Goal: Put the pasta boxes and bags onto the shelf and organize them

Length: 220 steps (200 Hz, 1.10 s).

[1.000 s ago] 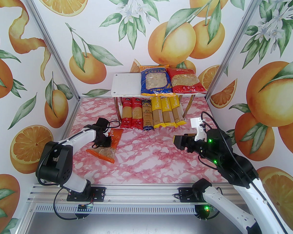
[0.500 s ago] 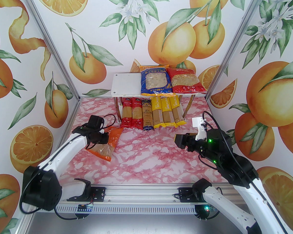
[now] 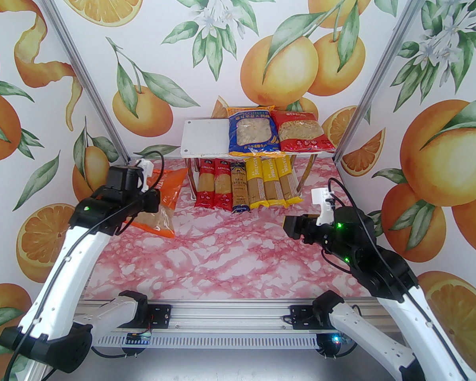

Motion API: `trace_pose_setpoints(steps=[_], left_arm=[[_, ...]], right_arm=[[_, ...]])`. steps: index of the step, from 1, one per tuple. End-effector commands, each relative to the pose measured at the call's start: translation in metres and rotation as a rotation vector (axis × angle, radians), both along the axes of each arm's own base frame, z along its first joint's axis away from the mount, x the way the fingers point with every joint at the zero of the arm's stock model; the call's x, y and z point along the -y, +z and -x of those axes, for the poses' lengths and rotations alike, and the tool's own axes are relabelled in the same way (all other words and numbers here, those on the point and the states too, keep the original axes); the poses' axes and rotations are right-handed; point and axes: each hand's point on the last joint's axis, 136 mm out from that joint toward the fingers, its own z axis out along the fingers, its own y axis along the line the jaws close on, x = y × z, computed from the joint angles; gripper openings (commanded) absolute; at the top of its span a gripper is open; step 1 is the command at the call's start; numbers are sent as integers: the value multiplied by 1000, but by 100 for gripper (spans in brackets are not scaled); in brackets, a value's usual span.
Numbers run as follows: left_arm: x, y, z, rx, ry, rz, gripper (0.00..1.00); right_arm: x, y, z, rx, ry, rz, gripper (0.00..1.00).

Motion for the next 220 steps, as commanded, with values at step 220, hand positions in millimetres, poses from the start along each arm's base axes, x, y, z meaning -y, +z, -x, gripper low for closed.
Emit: trace_pose_setpoints(steps=[220], left_arm=[[102, 269, -105, 797, -201, 380, 0]], right_arm=[[-49, 28, -56, 69, 100, -49, 74]])
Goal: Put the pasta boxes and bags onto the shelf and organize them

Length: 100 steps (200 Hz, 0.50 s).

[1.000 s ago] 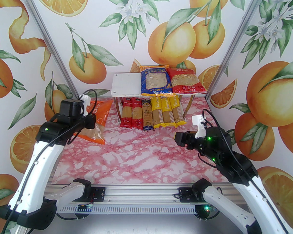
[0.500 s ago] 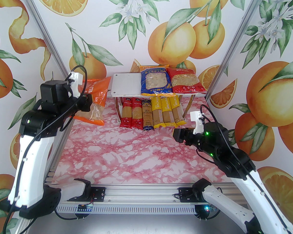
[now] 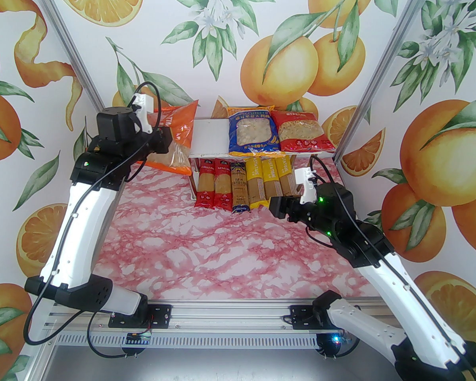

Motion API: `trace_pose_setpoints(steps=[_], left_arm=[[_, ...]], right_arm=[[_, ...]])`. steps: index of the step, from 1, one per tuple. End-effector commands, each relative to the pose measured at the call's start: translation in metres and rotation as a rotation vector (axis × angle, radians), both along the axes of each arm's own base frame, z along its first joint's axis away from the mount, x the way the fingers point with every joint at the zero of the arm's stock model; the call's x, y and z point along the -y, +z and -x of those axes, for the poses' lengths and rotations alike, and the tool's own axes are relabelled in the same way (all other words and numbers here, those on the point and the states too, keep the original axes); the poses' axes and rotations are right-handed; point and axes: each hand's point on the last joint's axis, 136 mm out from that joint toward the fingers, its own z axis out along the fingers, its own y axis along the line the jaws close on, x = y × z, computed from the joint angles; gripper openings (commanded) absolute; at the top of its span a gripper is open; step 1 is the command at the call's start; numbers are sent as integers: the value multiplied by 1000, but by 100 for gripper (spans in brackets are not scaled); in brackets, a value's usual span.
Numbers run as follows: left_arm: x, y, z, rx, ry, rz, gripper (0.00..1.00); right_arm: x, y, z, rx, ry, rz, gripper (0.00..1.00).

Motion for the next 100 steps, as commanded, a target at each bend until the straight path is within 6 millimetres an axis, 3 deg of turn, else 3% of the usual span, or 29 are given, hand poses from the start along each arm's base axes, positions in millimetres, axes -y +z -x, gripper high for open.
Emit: trace_pose_setpoints(steps=[1, 50, 100], left_arm=[[18, 114, 10, 386, -28, 142, 0], [62, 119, -20, 402, -57, 157, 0], [75, 109, -36, 402, 34, 126, 0]], right_arm=[[-8, 6, -2, 25, 30, -27, 74], [-5, -4, -2, 8, 17, -19, 74], [-1, -9, -1, 5, 7, 8, 75]])
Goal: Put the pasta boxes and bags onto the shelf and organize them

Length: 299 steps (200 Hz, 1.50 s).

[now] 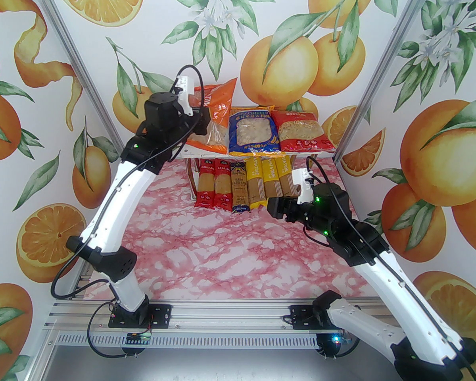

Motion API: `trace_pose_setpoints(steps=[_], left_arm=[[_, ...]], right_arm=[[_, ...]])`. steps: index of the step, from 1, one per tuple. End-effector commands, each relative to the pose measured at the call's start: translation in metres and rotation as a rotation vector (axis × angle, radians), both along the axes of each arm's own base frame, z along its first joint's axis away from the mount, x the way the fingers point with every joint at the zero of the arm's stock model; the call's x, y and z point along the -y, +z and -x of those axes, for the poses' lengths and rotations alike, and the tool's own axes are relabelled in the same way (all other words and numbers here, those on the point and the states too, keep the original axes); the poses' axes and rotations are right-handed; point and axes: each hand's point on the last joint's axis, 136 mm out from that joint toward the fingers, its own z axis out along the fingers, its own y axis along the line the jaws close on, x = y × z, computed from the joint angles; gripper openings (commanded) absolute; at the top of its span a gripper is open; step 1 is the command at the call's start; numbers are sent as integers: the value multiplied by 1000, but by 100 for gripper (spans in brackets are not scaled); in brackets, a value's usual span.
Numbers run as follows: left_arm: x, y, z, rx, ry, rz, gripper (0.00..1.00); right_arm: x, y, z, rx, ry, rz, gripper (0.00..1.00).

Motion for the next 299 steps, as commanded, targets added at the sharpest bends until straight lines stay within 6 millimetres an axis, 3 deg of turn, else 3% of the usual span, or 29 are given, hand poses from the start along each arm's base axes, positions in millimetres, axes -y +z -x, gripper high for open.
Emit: trace_pose_setpoints(steps=[1, 68, 180, 209, 254, 278, 299], left_arm=[[-18, 87, 17, 258, 91, 116, 0], [-13, 73, 6, 244, 183, 69, 0], [-7, 17, -32, 121, 239, 26, 0], [-11, 8, -34, 92, 268, 26, 15], [-14, 3, -36, 73, 288, 25, 17], [-10, 0, -36, 66, 273, 22, 31], [-9, -2, -36, 59, 264, 18, 32]], right_arm=[[1, 3, 0, 26, 1, 2, 75], [3, -2, -1, 16, 2, 18, 75], [16, -7, 1, 4, -28, 17, 76], [19, -9, 3, 1, -36, 17, 76], [21, -9, 4, -2, -44, 18, 76], [22, -8, 4, 0, -48, 16, 76], [23, -7, 5, 0, -49, 14, 76]])
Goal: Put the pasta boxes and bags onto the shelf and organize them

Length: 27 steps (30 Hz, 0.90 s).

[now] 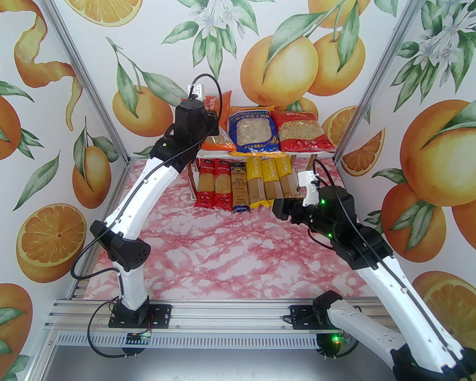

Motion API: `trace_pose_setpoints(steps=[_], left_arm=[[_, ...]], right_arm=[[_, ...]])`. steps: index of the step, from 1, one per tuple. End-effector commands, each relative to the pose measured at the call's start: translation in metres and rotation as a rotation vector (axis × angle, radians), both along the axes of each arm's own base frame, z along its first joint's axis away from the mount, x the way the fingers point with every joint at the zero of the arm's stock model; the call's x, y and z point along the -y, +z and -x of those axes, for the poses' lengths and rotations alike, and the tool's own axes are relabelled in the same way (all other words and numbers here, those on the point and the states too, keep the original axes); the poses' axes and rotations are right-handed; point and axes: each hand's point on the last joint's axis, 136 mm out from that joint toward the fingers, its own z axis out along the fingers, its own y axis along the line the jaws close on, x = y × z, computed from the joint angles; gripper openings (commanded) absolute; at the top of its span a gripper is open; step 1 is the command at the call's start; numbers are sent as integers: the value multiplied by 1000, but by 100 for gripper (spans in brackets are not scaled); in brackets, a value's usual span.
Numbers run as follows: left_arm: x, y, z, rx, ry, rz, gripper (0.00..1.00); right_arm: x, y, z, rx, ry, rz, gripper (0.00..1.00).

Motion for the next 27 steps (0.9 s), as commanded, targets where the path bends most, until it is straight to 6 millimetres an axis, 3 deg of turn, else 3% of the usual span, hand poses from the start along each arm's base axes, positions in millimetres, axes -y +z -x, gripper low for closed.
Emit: trace_pose_setpoints(steps=[1, 5, 8, 12, 15, 20, 27], left_arm=[[-6, 29, 2, 73, 8, 51, 32], [-3, 31, 4, 75, -10, 56, 35], [-1, 47, 15, 114, -35, 66, 40], [4, 81, 33, 219, -79, 55, 27], [7, 92, 37, 268, -104, 34, 15], [12, 83, 23, 279, -105, -25, 0], [24, 60, -10, 306, -92, -101, 0]], right_arm=[[3, -2, 5, -7, -1, 0, 76], [5, -2, 7, -9, -5, -1, 76], [6, -2, 8, -9, -11, 3, 76], [9, -2, 10, -6, -20, 7, 76], [8, 0, 9, -6, -20, 1, 76], [5, 2, 8, -8, -14, -17, 76], [8, 10, 11, 3, -25, -25, 75]])
